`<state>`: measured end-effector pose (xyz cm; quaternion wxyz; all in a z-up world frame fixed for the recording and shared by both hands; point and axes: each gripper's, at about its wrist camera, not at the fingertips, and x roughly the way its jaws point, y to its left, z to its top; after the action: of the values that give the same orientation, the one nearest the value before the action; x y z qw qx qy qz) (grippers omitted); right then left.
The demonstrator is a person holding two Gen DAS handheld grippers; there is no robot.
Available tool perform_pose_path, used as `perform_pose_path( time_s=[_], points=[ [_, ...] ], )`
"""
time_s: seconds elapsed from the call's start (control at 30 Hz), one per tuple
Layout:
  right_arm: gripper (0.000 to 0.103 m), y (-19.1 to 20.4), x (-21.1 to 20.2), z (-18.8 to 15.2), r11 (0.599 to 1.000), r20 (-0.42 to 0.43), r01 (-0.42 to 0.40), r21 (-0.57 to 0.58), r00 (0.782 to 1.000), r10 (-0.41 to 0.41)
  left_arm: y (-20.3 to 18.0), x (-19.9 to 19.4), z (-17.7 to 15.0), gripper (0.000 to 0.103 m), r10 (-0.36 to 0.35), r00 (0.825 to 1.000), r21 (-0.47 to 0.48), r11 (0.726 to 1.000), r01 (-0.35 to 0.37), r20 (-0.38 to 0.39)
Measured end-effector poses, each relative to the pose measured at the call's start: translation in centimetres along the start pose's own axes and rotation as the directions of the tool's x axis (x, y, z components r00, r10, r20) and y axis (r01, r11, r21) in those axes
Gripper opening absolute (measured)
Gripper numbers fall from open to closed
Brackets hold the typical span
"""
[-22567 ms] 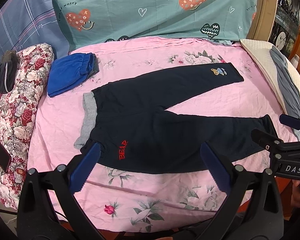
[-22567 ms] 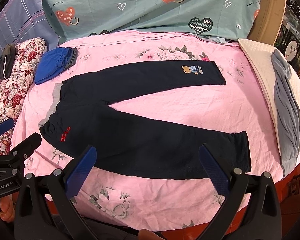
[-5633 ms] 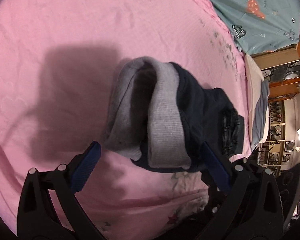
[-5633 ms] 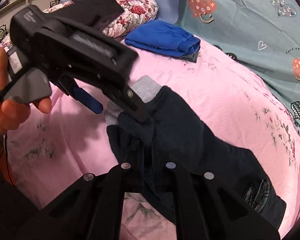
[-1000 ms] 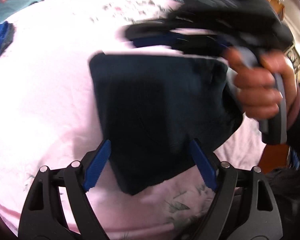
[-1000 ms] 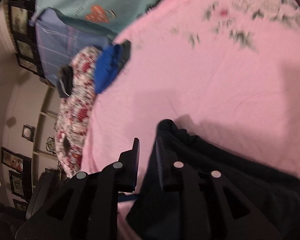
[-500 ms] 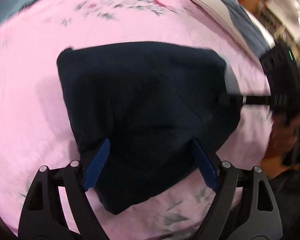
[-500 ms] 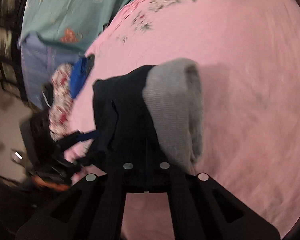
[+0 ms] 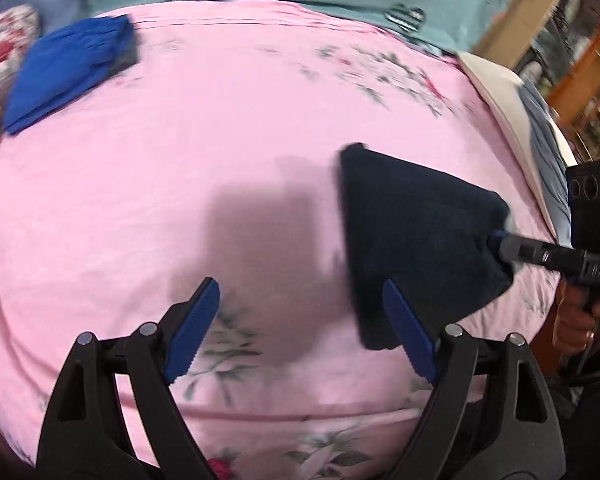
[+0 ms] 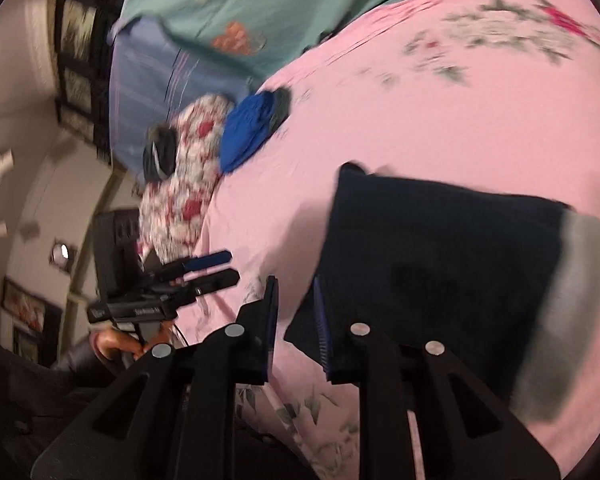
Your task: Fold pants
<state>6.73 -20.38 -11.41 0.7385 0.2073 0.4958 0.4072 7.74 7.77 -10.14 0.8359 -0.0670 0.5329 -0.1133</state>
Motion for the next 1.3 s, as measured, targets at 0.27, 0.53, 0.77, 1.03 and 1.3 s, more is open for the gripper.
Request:
perform_pose_path(
  time_s=[0.27,0.53,0.77,1.03,1.3],
  points=[
    [0.018,1.8,9.1,-2.6,0.982,-0.252,0.094,-0.162,0.958,-0.134,4.2,-1.5,-2.4,0.086,0.038,0.999,-0.146,0.989,-0.037,0.004],
    [0.018,2.4,5.1,-3.2,0.981,-0.217,0.097,-0.166,0.967,-0.132,3.4,-1.0,-2.3,0.086,-0.013,1.0,-0.131,0.991,0.014,0.011],
    [0.031,-5.2,-2.7,-2.7,0.937,0.111,0.283,0.204,0.944,-0.309,-3.2,0.7,1.0,0.089,-0.114,0.993,0.049,0.992,0.113,0.021],
    [0.056,-6.2,-8.7,-4.3,0.937,0.298,0.126,0.327,0.927,-0.229,-12.0,3.5,2.9,0.09,-0.156,0.987,0.277,0.948,0.159,-0.034],
    [0.056,-9.4,-11.8,-5.3,0.916,0.289,0.166,0.364,0.915,-0.28,-16.7,9.1,3.8,0.091,-0.09,0.988,0.345,0.93,0.129,-0.128]
  ],
)
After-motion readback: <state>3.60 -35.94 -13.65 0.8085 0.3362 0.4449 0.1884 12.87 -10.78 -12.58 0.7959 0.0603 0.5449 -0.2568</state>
